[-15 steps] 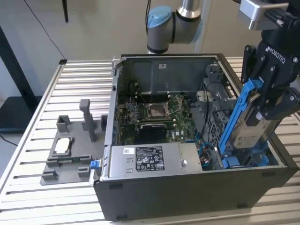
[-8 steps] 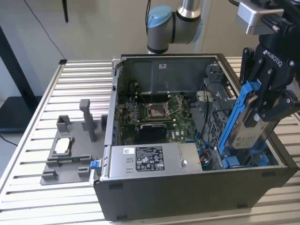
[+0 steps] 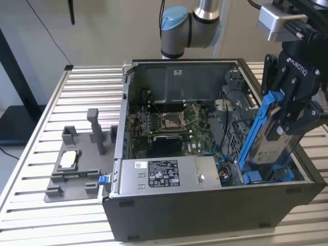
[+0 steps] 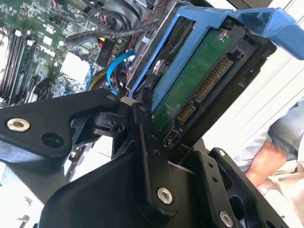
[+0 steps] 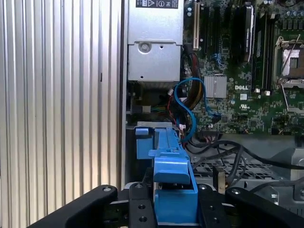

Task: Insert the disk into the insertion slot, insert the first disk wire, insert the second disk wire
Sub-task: 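Insert the disk into the insertion slot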

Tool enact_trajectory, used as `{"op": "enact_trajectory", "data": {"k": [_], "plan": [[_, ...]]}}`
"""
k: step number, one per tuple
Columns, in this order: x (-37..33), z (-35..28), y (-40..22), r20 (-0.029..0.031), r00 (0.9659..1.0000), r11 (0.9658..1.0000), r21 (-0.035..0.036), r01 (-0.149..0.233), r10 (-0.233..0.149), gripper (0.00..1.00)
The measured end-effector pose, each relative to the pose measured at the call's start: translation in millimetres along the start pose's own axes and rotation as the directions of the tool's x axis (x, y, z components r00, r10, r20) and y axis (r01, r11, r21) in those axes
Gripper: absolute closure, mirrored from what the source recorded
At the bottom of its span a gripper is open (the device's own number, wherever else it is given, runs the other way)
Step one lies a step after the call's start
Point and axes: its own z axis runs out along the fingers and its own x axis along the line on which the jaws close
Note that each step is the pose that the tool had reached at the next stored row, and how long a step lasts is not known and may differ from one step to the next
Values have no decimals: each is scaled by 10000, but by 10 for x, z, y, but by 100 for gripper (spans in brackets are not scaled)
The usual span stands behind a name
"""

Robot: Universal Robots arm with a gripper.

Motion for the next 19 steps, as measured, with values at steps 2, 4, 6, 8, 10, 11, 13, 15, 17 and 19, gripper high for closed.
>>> {"op": "enact_trajectory", "data": {"k": [2,4,6,8,10,11,13,15,17,19], "plan": [[0,6,-4,2,10000,10000,-1,0,0,67],[-1,20,-7,3,10000,10000,-1,0,0,67],[-2,47,-9,3,10000,10000,0,1,-1,67],[-3,80,-10,3,10000,10000,-1,0,0,67],[-5,114,-11,3,10000,10000,0,1,-1,67],[-5,132,-12,3,10000,10000,0,1,-1,67],[-5,168,-12,3,10000,10000,0,1,-1,67],[-5,205,-13,5,10000,10000,-1,1,-1,67],[-5,233,-13,4,10000,10000,0,1,-1,67],[-5,250,-14,4,10000,10000,0,1,-1,67]]}}
